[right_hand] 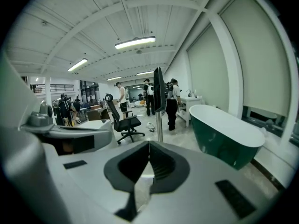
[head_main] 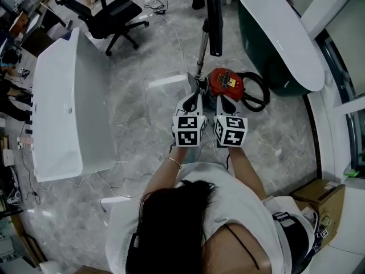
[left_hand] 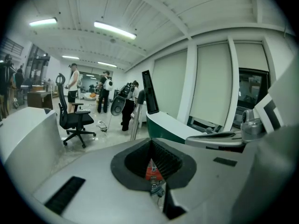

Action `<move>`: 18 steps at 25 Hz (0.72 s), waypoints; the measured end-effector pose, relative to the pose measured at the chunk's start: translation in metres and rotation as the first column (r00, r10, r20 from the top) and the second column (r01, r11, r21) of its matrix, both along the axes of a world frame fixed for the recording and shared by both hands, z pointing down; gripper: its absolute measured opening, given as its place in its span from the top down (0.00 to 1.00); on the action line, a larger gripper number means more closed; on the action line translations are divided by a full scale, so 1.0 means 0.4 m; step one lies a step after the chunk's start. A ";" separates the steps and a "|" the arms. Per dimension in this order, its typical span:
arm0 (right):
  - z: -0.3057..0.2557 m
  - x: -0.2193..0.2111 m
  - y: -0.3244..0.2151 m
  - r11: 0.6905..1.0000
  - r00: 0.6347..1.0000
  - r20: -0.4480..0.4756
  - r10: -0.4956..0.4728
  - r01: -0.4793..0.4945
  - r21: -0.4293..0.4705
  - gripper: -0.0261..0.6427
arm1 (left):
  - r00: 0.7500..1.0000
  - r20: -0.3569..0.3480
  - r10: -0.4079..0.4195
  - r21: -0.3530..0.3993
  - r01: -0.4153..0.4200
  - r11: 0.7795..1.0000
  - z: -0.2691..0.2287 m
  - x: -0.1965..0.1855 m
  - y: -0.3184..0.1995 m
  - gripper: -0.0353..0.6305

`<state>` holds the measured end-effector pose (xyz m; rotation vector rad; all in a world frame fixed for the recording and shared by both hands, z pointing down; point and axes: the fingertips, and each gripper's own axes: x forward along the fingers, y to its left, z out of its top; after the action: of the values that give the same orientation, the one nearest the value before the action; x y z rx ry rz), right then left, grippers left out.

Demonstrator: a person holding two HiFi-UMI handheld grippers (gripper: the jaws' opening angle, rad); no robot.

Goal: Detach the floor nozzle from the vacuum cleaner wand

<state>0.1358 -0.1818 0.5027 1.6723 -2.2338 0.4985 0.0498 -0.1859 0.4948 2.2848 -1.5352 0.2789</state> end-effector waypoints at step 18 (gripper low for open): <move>-0.022 -0.044 -0.163 0.999 0.999 0.037 -0.023 0.022 0.031 0.94 | 0.999 -0.021 0.041 -0.023 -0.042 0.999 0.025 -0.034 -0.188 0.94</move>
<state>0.1182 -0.2468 0.4938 1.6635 -2.2950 0.4962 0.0362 -0.2613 0.5049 2.2965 -1.4685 0.2819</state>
